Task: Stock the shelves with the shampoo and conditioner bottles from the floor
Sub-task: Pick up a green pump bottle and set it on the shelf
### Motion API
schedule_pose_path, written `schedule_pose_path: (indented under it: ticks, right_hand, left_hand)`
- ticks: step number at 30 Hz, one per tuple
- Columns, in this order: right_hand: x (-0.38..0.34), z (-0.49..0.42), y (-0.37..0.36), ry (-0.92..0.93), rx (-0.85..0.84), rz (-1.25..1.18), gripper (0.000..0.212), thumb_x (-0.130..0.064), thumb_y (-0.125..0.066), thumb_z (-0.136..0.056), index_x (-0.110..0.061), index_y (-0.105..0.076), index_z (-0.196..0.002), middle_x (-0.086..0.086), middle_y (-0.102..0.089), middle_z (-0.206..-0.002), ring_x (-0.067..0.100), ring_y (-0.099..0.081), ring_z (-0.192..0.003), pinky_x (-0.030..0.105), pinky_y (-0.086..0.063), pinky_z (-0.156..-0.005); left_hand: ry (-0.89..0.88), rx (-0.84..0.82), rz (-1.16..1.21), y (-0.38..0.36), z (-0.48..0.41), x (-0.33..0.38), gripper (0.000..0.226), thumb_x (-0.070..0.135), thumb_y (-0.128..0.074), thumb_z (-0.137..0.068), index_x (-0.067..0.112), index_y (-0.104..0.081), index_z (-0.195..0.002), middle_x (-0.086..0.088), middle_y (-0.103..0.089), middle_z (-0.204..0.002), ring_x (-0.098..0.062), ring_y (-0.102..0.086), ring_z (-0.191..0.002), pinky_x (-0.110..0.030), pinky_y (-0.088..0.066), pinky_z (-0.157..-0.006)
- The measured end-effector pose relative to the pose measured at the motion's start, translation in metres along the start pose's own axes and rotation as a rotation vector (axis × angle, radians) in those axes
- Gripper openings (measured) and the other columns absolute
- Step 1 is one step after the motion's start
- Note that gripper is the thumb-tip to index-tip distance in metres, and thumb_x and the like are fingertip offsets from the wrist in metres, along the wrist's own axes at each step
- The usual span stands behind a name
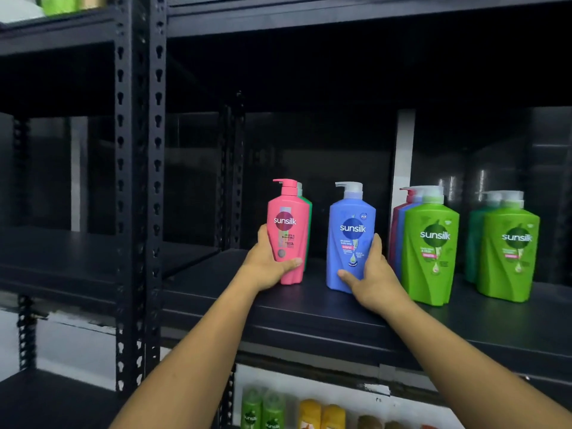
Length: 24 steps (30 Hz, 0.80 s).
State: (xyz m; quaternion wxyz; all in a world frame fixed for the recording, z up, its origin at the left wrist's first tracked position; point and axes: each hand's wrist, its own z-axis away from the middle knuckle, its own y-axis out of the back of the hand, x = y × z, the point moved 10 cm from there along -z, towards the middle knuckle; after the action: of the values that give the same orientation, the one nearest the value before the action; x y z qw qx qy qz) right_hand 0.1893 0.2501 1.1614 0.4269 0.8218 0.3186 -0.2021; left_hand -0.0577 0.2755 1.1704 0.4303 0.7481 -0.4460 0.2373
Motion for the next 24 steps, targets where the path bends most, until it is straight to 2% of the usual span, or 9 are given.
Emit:
schedule_pose_path:
  ticks: [5,8,9,12,14,17,19,21,24]
  right_hand:
    - [0.004,0.001,0.002,-0.034,0.023,0.047,0.099,-0.039,-0.075,-0.086,-0.015,-0.009,-0.156,0.012,-0.045,-0.146,0.032,-0.055,-0.124,0.042,-0.047,-0.1]
    - [-0.011,0.01,0.018,0.027,0.128,0.067,0.089,-0.036,-0.076,-0.085,-0.013,-0.022,-0.153,0.015,-0.047,-0.141,0.034,-0.053,-0.122,0.044,-0.048,-0.098]
    - [-0.02,0.016,0.027,0.07,0.173,0.05,0.085,-0.033,-0.074,-0.087,-0.013,-0.025,-0.153,0.015,-0.048,-0.14,0.033,-0.052,-0.123,0.042,-0.047,-0.099]
    - [-0.046,0.038,0.043,0.224,0.25,0.087,0.071,-0.032,-0.068,-0.092,-0.013,-0.034,-0.151,0.009,-0.047,-0.145,0.027,-0.047,-0.13,0.037,-0.04,-0.106]
    - [-0.062,0.055,0.039,0.299,0.168,0.125,0.062,-0.034,-0.064,-0.095,-0.016,-0.04,-0.149,0.002,-0.05,-0.144,0.022,-0.048,-0.132,0.033,-0.039,-0.107]
    - [-0.08,0.094,0.018,0.373,-0.108,0.126,0.054,-0.042,-0.059,-0.098,-0.021,-0.048,-0.147,-0.008,-0.055,-0.144,0.008,-0.049,-0.133,0.017,-0.033,-0.106]
    - [-0.09,0.129,0.0,0.462,-0.284,0.21,0.058,-0.052,-0.052,-0.098,-0.025,-0.046,-0.149,-0.012,-0.047,-0.152,0.003,-0.04,-0.14,0.011,-0.023,-0.11]
    - [-0.09,0.164,-0.019,0.55,-0.393,0.341,0.067,-0.061,-0.041,-0.099,-0.028,-0.034,-0.156,-0.015,-0.026,-0.163,0.002,-0.015,-0.152,0.019,-0.006,-0.122]
    - [-0.074,0.208,-0.042,0.57,-0.486,0.408,0.071,-0.065,-0.032,-0.1,-0.03,-0.019,-0.161,-0.019,-0.007,-0.166,0.0,0.007,-0.153,0.029,0.006,-0.126]
  left_hand:
    - [0.04,0.024,-0.107,0.003,0.002,-0.004,0.09,0.042,-0.086,-0.079,0.025,-0.031,-0.148,0.004,-0.063,-0.132,-0.018,-0.063,-0.115,-0.038,-0.052,-0.1]
    - [0.076,0.026,-0.383,0.009,0.01,-0.003,0.107,0.061,-0.073,-0.084,0.016,-0.016,-0.162,-0.006,-0.061,-0.137,-0.028,-0.061,-0.122,-0.043,-0.052,-0.102]
    - [0.076,0.013,-0.488,0.014,0.014,0.0,0.103,0.064,-0.067,-0.088,0.013,-0.018,-0.162,-0.009,-0.063,-0.134,-0.029,-0.061,-0.121,-0.042,-0.052,-0.099]
    - [-0.008,-0.078,-0.597,0.021,0.039,0.015,0.063,0.059,-0.061,-0.094,0.019,-0.053,-0.143,-0.003,-0.071,-0.107,-0.023,-0.065,-0.105,-0.037,-0.053,-0.087]
    - [-0.066,-0.126,-0.571,0.022,0.064,0.024,0.058,0.056,-0.061,-0.095,0.022,-0.059,-0.142,-0.003,-0.072,-0.118,-0.022,-0.065,-0.114,-0.038,-0.053,-0.097]
    - [-0.152,-0.164,-0.511,0.017,0.109,0.034,0.057,0.055,-0.06,-0.097,0.027,-0.056,-0.146,0.005,-0.065,-0.137,-0.014,-0.06,-0.126,-0.036,-0.046,-0.11]
    - [-0.251,-0.175,-0.496,0.011,0.142,0.04,0.053,0.051,-0.059,-0.099,0.028,-0.056,-0.146,0.01,-0.059,-0.145,-0.009,-0.052,-0.136,-0.032,-0.033,-0.122]
    - [-0.313,-0.172,-0.477,0.007,0.174,0.038,0.055,0.048,-0.06,-0.099,0.024,-0.054,-0.148,0.013,-0.047,-0.154,-0.003,-0.035,-0.148,-0.024,-0.018,-0.126]
    - [-0.269,-0.171,-0.394,0.0,0.221,0.017,0.055,0.046,-0.064,-0.097,0.025,-0.056,-0.147,0.022,-0.044,-0.147,0.007,-0.031,-0.146,-0.009,-0.019,-0.118]
